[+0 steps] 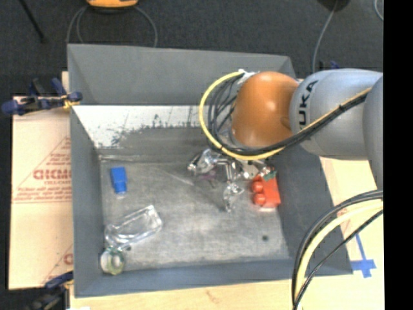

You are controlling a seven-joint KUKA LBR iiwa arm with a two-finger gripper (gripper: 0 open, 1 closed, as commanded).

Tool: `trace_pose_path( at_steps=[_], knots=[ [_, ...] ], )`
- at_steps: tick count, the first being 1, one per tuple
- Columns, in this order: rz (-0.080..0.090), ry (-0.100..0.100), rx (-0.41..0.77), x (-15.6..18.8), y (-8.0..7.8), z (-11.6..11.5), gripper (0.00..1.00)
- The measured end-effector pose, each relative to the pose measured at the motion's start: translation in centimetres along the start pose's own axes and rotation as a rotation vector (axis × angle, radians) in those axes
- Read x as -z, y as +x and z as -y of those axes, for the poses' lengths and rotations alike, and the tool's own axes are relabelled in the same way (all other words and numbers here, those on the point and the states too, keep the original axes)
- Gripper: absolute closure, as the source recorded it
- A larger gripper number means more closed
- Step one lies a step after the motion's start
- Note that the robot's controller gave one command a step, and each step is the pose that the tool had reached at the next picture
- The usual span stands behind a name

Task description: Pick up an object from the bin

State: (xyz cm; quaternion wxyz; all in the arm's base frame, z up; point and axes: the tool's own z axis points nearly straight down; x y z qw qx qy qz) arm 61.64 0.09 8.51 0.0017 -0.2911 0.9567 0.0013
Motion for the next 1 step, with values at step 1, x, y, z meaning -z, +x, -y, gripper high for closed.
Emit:
trace_pose_path(
  at_steps=[1],
  knots=[
    [0.0,0.005,0.372,-0.32,1.41,8.62,0.0]
  ],
)
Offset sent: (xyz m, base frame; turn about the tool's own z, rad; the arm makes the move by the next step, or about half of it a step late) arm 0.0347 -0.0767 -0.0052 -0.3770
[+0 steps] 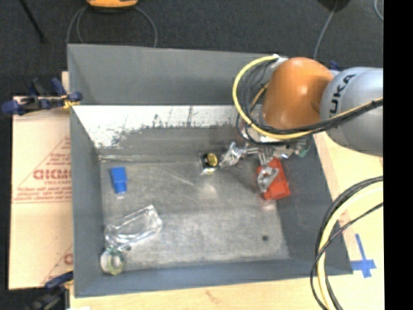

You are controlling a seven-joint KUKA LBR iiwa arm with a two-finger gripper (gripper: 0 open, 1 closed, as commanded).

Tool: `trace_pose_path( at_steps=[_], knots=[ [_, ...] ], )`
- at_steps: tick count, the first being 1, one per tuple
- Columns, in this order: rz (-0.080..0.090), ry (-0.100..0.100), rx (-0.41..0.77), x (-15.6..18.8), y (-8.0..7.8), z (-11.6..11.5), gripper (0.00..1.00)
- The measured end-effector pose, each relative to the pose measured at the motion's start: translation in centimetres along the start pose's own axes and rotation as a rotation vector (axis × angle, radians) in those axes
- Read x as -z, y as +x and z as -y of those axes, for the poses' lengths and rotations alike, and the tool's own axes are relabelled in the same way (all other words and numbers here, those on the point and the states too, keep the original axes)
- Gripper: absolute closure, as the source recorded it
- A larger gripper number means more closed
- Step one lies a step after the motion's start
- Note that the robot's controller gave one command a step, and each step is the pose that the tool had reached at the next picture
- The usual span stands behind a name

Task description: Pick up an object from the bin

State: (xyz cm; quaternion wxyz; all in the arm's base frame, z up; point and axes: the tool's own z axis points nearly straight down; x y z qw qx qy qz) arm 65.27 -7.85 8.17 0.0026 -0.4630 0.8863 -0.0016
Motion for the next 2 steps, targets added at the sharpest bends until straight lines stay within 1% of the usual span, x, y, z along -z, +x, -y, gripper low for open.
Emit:
trace_pose_path(
  at_steps=[1,2],
  knots=[
    [0.014,-0.011,0.27,0.2,1.7,0.1,0.0],
    [0.003,-0.005,0.475,1.2,3.1,-4.3,0.0]
  ],
)
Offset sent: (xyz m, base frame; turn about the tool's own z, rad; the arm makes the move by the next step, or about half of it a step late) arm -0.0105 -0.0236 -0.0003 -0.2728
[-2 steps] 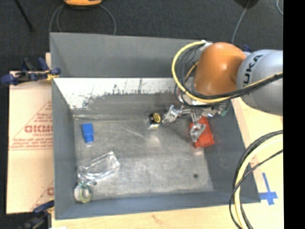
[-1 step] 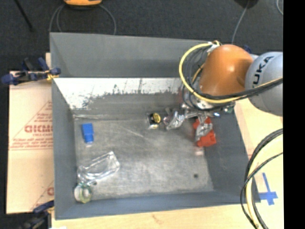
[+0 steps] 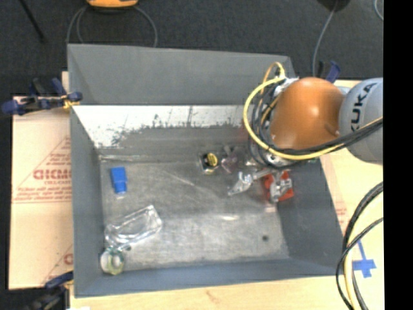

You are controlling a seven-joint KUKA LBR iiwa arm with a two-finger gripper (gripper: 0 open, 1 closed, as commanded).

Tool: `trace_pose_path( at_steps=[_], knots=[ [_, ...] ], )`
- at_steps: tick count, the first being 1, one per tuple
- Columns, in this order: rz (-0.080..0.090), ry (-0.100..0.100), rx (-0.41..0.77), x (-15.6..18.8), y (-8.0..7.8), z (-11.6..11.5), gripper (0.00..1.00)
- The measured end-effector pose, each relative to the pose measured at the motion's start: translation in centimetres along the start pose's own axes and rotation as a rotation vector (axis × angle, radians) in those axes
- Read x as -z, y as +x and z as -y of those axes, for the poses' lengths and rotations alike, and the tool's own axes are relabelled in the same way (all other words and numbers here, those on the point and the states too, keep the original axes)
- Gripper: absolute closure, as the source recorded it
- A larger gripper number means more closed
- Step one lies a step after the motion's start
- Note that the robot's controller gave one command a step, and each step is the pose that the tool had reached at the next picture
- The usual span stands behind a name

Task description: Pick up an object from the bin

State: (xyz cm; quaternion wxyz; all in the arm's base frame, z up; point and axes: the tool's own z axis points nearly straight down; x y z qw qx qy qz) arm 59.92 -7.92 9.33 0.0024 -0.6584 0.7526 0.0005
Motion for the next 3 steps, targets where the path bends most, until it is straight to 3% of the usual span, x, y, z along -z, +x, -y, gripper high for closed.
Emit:
trace_pose_path(
  at_steps=[1,2,3],
  knots=[
    [0.0,0.011,0.401,-1.9,1.8,-6.5,0.0],
    [-0.002,0.0,0.71,0.1,-1.7,-4.1,0.0],
    [0.0,-0.002,0.345,-1.6,-3.7,2.8,0.0]
  ],
)
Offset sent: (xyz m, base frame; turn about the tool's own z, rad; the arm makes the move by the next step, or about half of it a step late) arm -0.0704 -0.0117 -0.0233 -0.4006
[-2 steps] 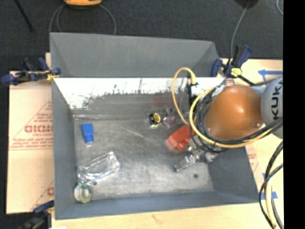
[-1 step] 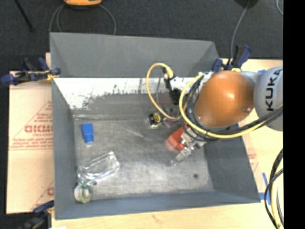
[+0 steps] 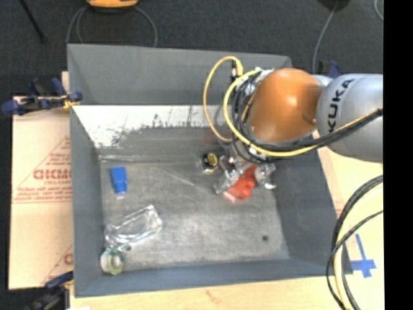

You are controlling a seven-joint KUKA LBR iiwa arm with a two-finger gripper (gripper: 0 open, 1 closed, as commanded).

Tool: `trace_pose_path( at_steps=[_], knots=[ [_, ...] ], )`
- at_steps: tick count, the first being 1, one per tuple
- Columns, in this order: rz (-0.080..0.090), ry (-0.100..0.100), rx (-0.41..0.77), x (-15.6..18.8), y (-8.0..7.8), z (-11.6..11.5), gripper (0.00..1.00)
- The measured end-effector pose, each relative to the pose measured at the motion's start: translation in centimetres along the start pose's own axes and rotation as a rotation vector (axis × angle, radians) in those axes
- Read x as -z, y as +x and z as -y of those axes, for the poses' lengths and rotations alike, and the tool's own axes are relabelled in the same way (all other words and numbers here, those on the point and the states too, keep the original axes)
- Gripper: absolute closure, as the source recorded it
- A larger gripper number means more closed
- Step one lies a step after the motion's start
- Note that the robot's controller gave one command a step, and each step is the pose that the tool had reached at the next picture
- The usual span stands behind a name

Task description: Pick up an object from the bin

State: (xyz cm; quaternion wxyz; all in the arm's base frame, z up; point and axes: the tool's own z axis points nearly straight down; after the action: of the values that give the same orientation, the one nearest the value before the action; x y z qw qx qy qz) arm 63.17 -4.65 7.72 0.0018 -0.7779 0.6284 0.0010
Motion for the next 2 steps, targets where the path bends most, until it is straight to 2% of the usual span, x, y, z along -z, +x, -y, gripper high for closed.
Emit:
trace_pose_path(
  at_steps=[1,2],
  knots=[
    [0.001,0.005,0.092,-0.29,2.4,0.66,0.0],
    [0.002,0.006,0.087,-0.16,2.38,0.74,1.0]
  ],
)
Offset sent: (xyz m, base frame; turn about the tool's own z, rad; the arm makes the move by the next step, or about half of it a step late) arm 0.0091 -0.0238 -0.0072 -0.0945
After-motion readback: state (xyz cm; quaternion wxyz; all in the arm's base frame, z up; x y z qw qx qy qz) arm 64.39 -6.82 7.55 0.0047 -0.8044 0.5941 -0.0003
